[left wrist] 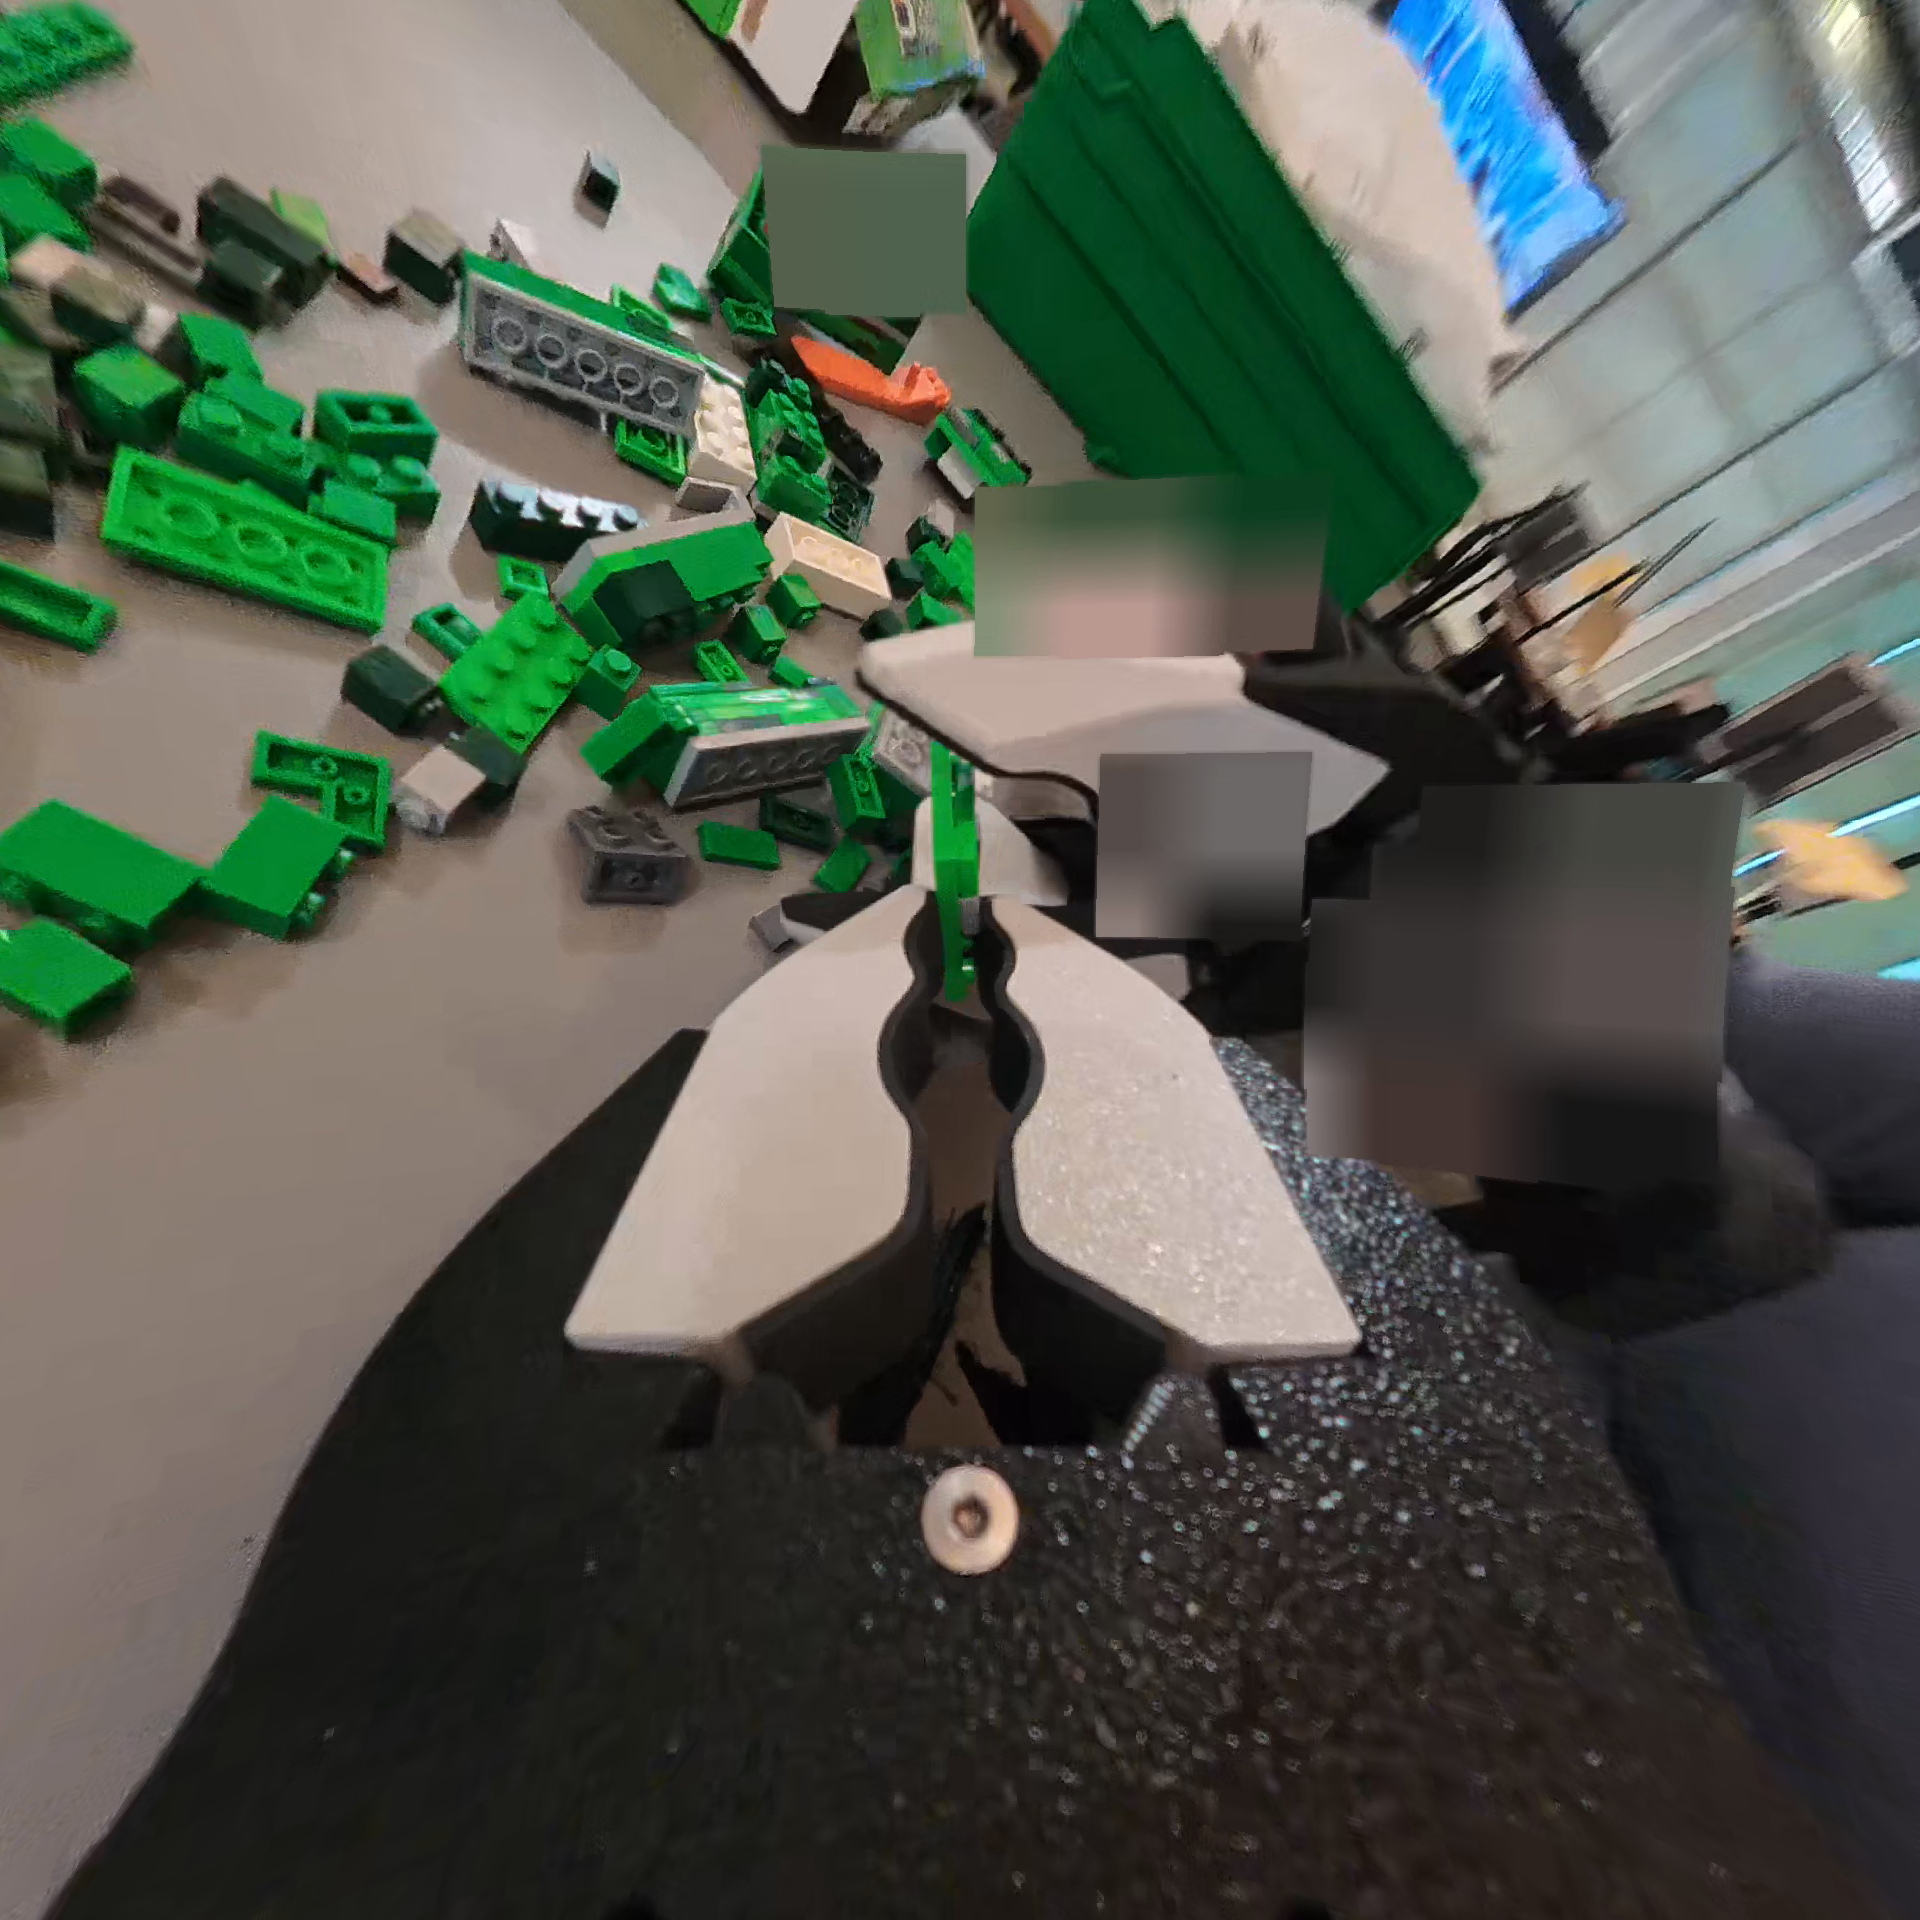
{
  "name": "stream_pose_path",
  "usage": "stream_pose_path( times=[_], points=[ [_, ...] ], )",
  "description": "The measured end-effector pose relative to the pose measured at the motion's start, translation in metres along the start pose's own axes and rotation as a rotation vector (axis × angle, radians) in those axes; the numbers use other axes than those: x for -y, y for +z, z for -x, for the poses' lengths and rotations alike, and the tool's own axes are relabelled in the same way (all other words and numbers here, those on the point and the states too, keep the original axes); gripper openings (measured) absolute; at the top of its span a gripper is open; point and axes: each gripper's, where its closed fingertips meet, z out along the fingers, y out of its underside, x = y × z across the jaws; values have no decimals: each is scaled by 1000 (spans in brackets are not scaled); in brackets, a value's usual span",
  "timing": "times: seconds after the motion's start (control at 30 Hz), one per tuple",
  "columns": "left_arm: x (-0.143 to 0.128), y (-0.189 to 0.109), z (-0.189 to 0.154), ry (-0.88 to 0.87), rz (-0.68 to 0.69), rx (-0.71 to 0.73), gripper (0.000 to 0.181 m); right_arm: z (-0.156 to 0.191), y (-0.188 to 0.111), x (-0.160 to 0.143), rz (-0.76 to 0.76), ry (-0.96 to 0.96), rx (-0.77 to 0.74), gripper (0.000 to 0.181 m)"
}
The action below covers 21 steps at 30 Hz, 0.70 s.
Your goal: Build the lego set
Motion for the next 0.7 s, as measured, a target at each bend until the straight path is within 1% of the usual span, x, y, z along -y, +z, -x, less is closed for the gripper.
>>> stream_pose_path(
  times=[0.03, 0.07, 0.17, 0.23, 0.33, 0.37, 0.53, 0.7],
  points=[
    [-1, 1, 0, 45, 16, 20, 6, 3, 0, 0, -2, 27, 35, 42],
    [-2, 1, -1, 90, 25, 35, 6, 7, -1, 1, -6, 37, 62, 35],
    [-4, 2, -2, 158, 47, 65, 6, 6, -3, 1, 0, 18, 66, 35],
    [-1, 1, -4, 108, 31, 45, 6, 2, -3, 0, 22, -50, 24, 36],
    [-3, 2, 1, -50, 7, -8, 7, 2, 2, -2, 77, -200, -50, 35],
    [-2, 1, 1, -83, 2, -23, 7, 1, 3, -2, 85, -222, -71, 35],
    [1, -1, 1, -152, -21, -64, 9, -6, 3, -1, 93, -287, -150, 35],
    [3, -1, 1, -194, -28, -94, 10, -8, 4, 0, 98, -319, -176, 35]
  ],
)
